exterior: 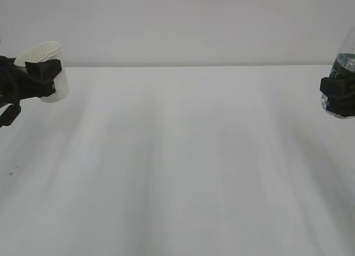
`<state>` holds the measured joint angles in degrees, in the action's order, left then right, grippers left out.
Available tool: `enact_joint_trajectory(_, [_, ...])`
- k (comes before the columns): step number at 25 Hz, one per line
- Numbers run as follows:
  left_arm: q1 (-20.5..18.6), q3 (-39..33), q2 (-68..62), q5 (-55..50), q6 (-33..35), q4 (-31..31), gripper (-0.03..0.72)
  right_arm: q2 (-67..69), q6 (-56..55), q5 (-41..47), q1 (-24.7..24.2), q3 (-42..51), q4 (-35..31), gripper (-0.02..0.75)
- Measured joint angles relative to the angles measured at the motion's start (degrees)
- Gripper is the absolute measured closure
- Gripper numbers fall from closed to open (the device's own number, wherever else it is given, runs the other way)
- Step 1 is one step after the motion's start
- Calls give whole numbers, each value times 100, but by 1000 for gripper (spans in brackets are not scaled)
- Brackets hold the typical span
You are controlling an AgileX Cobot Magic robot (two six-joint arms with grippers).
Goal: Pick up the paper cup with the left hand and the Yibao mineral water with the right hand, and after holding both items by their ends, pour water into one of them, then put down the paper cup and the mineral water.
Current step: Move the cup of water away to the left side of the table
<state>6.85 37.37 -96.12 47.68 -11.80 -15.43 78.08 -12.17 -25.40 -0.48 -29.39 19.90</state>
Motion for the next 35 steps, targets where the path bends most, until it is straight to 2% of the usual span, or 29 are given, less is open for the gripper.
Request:
enact_joint_trajectory(25, [0, 0, -346, 10, 14, 67, 330, 0, 0, 12, 0, 0, 0, 336])
enact_joint_trajectory(35, [0, 0, -691, 394, 14, 67, 330, 0, 0, 12, 0, 0, 0, 336])
